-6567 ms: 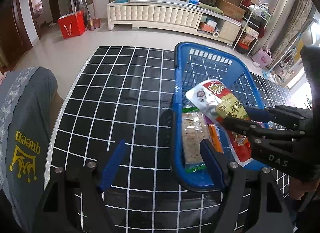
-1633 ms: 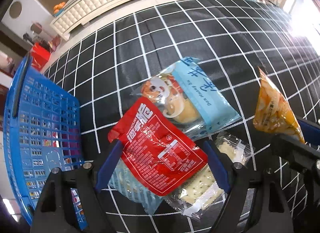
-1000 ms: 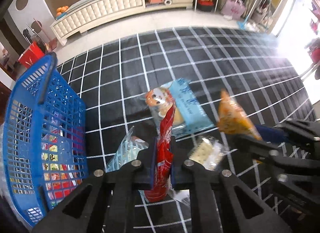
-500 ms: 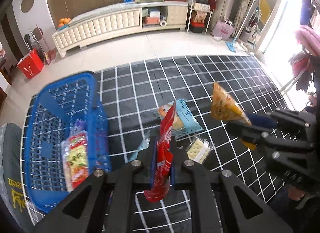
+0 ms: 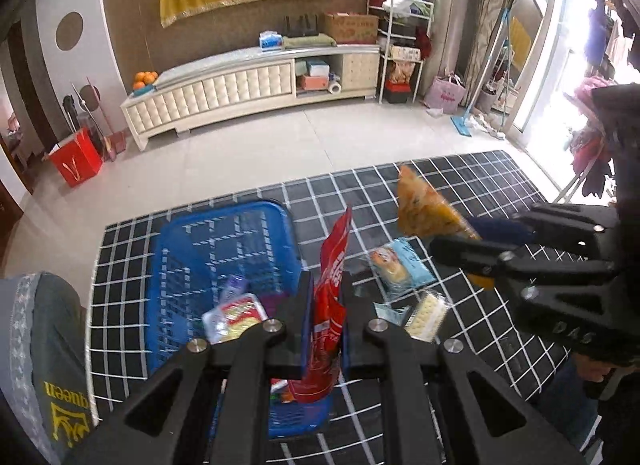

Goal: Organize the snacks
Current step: 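Release the red packet into the basket with the left tool while the right tool holds the orange bag, then lower the orange snack bag into the basket and open the right tool, then move both tools from the basket toward the snacks left on the mat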

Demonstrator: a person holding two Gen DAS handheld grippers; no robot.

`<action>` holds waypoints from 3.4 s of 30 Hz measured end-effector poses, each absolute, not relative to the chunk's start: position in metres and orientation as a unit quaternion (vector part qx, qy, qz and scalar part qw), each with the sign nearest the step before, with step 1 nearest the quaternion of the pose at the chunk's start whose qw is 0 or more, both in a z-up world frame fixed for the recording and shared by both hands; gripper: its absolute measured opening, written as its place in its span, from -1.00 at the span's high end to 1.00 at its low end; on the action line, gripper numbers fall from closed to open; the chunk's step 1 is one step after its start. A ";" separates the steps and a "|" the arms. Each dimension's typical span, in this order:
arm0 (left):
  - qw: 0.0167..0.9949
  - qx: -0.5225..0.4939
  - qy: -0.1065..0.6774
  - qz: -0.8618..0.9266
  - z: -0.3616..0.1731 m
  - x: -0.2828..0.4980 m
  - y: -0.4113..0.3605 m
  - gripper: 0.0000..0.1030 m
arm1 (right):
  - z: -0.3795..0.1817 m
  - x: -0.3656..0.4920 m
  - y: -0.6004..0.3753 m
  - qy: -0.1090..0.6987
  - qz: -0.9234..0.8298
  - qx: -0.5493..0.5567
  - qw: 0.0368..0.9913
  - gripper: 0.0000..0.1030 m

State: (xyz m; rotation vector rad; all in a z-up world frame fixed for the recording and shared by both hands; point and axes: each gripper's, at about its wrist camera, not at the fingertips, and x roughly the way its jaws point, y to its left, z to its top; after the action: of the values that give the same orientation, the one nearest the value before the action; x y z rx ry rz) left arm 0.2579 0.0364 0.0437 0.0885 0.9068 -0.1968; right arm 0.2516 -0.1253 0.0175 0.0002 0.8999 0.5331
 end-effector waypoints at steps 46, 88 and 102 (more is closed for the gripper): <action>0.883 0.016 0.464 -0.071 0.002 0.308 0.139 -0.28 | -0.007 0.300 -0.029 0.468 0.252 -0.028 0.846 0.47; 0.879 -0.012 0.474 -0.044 -0.010 0.279 0.165 -0.28 | -0.032 0.308 -0.019 0.510 0.214 -0.084 0.829 -0.78; 0.880 0.029 0.466 -0.086 0.008 0.246 0.077 -0.40 | -0.010 0.258 -0.105 0.504 0.183 -0.062 0.842 -0.78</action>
State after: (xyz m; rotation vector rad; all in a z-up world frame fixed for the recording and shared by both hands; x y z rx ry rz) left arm 0.2457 0.0774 0.0079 0.0602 0.9701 -0.1784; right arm 0.2582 -0.1055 -0.0100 -0.1307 1.0655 0.3874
